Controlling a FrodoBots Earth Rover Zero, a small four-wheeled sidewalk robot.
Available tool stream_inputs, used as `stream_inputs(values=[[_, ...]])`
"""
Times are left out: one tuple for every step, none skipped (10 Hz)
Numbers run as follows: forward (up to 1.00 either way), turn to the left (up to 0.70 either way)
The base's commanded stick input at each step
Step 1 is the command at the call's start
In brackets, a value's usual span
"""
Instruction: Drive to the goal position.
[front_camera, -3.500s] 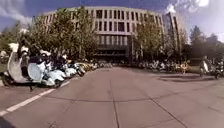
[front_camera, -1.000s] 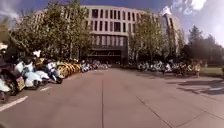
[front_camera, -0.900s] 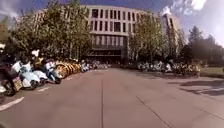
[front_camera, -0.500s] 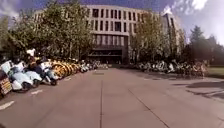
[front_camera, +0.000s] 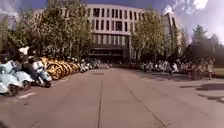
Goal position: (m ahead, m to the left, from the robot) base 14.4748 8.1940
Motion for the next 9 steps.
stream_inputs(values=[[0.7, -0.07], [0.7, -0.14], [0.7, -0.14], [0.7, -0.14], [0.7, -0.14], [0.7, -0.12], [0.7, -0.01], [0.7, 0.0], [0.7, 0.0]])
